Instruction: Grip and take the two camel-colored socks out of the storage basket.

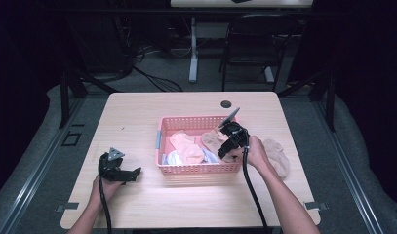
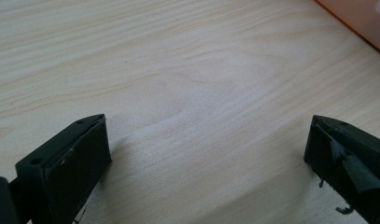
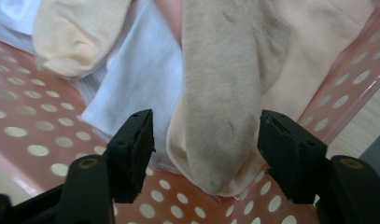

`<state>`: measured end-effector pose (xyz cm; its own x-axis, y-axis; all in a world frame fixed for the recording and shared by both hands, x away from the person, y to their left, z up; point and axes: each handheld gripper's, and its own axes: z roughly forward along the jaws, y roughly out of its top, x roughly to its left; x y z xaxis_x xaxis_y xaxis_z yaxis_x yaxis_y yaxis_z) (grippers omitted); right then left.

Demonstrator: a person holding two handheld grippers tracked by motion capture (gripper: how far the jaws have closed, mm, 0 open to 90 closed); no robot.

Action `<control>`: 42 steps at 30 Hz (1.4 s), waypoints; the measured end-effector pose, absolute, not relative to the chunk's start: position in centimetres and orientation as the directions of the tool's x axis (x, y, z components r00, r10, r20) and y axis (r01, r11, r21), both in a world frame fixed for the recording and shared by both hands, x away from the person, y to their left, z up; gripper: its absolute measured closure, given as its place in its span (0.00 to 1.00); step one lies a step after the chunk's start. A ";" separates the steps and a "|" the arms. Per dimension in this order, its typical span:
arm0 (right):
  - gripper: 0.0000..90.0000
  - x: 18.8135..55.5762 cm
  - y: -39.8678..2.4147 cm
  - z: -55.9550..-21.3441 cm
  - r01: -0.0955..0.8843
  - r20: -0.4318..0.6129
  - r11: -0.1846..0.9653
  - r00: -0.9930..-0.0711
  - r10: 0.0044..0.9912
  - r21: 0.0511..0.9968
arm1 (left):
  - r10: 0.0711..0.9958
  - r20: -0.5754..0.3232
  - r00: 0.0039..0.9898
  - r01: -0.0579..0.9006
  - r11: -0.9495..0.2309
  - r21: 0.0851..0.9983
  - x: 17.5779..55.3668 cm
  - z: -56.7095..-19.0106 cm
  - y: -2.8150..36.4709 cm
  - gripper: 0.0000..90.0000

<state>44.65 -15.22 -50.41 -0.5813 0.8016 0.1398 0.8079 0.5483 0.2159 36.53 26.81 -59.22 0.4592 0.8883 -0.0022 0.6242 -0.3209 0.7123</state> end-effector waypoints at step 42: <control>1.00 45.0 -13.9 -44.7 0.777 0.043 0.598 -0.616 0.786 0.196 | 0.886 -0.003 0.464 0.623 -0.324 0.712 36.6 -59.2 26.8 0.00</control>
